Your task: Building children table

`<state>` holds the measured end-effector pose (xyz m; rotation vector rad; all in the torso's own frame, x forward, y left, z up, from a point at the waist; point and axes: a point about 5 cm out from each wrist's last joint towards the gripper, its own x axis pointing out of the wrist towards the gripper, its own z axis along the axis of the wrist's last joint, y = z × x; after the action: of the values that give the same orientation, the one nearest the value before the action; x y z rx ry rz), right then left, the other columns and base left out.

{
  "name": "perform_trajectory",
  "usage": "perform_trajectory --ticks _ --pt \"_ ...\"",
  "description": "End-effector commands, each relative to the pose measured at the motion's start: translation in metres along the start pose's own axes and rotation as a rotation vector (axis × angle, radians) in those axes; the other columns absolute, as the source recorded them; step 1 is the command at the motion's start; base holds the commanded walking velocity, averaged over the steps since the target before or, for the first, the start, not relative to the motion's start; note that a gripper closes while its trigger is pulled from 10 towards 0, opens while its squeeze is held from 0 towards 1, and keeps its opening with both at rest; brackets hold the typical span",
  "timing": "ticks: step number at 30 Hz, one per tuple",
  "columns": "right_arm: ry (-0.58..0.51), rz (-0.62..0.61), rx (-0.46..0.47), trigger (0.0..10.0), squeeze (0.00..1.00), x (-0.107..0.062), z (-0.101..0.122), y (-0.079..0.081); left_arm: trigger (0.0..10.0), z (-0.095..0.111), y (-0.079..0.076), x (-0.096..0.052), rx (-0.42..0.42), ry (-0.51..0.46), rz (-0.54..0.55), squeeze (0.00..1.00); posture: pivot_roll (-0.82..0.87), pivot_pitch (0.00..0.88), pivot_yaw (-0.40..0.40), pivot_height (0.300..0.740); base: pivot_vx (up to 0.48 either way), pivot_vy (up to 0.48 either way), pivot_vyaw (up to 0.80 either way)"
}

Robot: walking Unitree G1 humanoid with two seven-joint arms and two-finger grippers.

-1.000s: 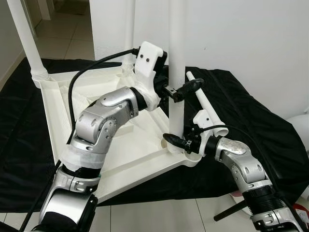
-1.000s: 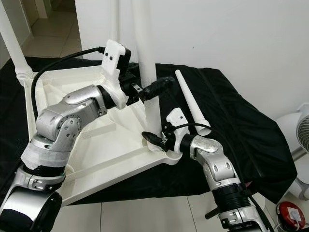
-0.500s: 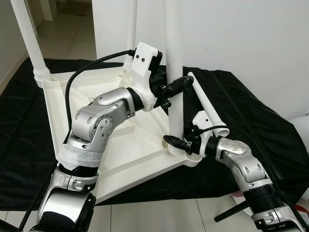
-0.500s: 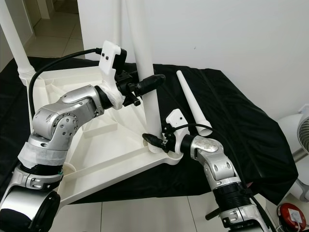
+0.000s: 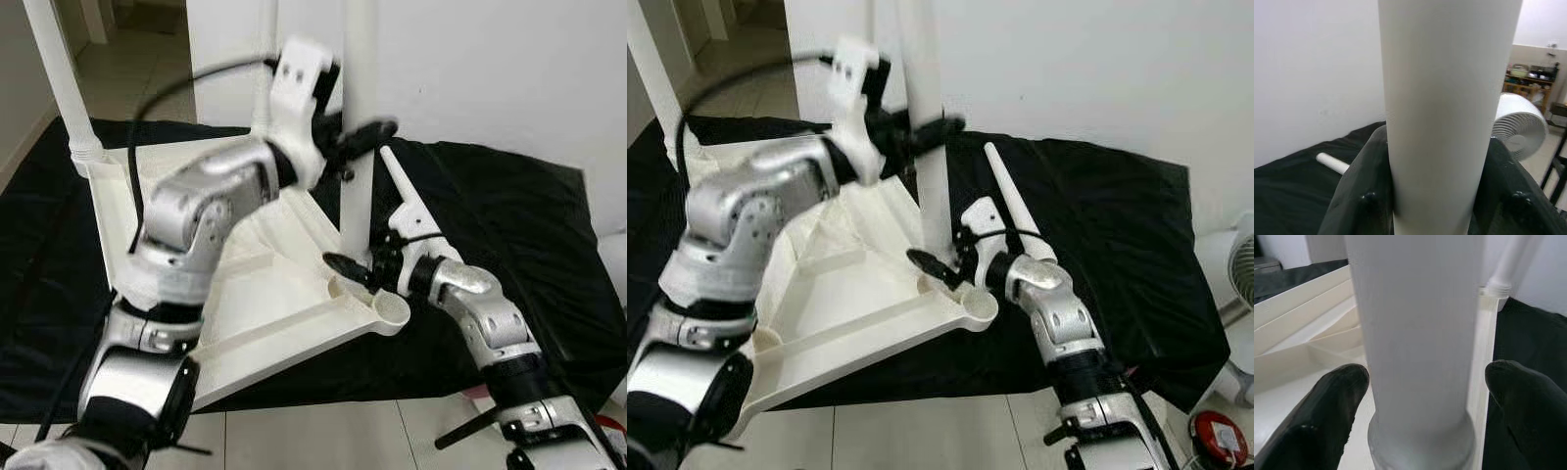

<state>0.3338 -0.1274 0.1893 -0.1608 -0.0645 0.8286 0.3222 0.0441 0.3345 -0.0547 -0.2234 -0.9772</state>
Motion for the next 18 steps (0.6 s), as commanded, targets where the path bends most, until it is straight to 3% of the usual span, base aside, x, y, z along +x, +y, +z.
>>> perform_trajectory --ticks 1,2,3,4,5,9,18 --pt "-0.017 -0.06 0.004 10.0 1.0 0.0 0.003 -0.008 10.0 0.001 0.003 0.005 -0.004 0.017 0.036 0.0 0.01 0.0 -0.102 0.74 0.0 0.0 0.0" --pt "-0.041 -0.093 0.001 10.0 0.9 0.003 0.008 -0.01 10.0 0.004 0.006 0.007 -0.005 0.01 0.063 0.0 0.01 0.0 -0.102 0.74 0.0 0.0 0.0" --pt "-0.066 -0.125 -0.002 10.0 0.62 0.007 0.013 -0.012 10.0 0.009 0.01 0.011 -0.01 0.0 0.093 0.0 0.0 0.0 -0.103 0.74 0.0 0.0 0.0" --pt "-0.066 -0.125 -0.002 10.0 0.62 0.007 0.013 -0.012 10.0 0.009 0.01 0.011 -0.01 0.0 0.093 0.0 0.0 0.0 -0.103 0.74 0.0 0.0 0.0" --pt "-0.087 -0.157 -0.001 10.0 0.0 0.011 0.017 -0.013 10.0 0.012 0.012 0.015 -0.013 -0.006 0.121 0.0 0.0 0.0 -0.103 0.74 0.0 0.0 0.0" --pt "-0.147 -0.235 -0.003 10.0 0.0 0.025 0.029 -0.01 10.0 0.011 0.015 0.026 -0.037 -0.002 0.183 0.0 0.0 0.0 -0.1 0.74 0.0 0.0 0.0" --pt "-0.172 -0.359 -0.056 10.0 0.0 0.042 0.035 0.003 10.0 0.009 0.015 0.036 -0.052 0.017 0.297 0.0 0.0 0.0 -0.099 0.74 0.0 0.0 0.0"
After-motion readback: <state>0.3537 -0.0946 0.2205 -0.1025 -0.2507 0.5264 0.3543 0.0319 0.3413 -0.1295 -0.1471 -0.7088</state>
